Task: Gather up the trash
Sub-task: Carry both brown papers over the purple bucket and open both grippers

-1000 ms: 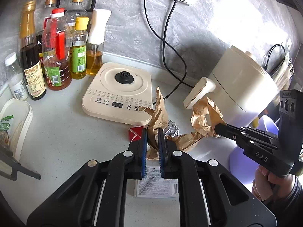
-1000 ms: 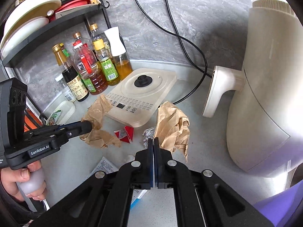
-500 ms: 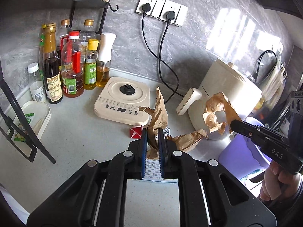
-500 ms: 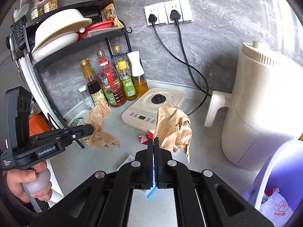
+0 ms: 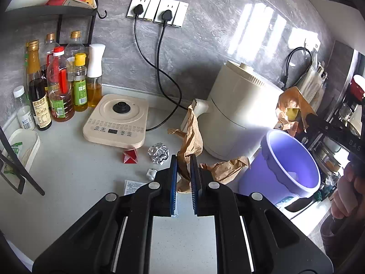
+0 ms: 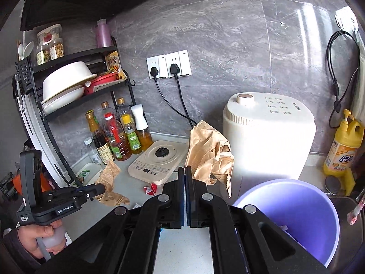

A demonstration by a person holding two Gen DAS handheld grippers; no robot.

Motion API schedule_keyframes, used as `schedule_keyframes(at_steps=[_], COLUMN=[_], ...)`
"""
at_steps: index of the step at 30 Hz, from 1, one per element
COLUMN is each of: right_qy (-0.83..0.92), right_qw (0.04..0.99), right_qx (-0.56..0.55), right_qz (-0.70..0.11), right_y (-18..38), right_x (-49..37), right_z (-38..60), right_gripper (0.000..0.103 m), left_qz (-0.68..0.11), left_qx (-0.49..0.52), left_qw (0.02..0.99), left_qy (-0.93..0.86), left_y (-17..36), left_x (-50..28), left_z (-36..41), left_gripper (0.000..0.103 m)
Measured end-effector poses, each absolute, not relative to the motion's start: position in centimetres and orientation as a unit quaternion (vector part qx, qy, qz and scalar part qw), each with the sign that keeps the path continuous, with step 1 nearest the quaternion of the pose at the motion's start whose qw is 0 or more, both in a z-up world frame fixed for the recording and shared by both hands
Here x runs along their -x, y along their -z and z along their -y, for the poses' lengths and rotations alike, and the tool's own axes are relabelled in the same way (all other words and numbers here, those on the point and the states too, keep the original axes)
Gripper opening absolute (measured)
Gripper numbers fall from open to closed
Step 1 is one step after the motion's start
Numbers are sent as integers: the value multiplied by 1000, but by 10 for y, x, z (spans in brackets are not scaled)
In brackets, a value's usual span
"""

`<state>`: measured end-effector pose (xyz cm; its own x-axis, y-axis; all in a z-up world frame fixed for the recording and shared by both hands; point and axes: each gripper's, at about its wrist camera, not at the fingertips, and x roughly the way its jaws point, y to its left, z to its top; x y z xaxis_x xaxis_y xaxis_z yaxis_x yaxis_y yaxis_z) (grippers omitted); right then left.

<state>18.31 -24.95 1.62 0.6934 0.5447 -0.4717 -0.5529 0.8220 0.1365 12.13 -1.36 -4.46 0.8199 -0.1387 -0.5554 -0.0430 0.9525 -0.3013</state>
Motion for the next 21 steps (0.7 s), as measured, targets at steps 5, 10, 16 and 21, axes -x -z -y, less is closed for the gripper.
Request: schedule_keyframes(at_steps=[5, 10, 16, 21], right_qy=[-253, -191, -147, -120], right_qw=[933, 952, 956, 960], right_qx=[-21, -36, -46, -54], right_qz=[-254, -234, -251, -248], right_y=[-18, -19, -8, -7], right_x=[-182, -170, -165, -161], right_z=[293, 338, 382, 415], right_gripper=[8, 69, 74, 80], left_qz=[-294, -294, -288, -287], left_qx=[143, 132, 120, 108], left_qw=[943, 942, 940, 937], left_qy=[60, 98, 138, 168], left_y=[36, 31, 21, 16], left_x=[-131, -147, -165, -179], left_z=[43, 77, 120, 156], left_gripper=[11, 11, 11, 11])
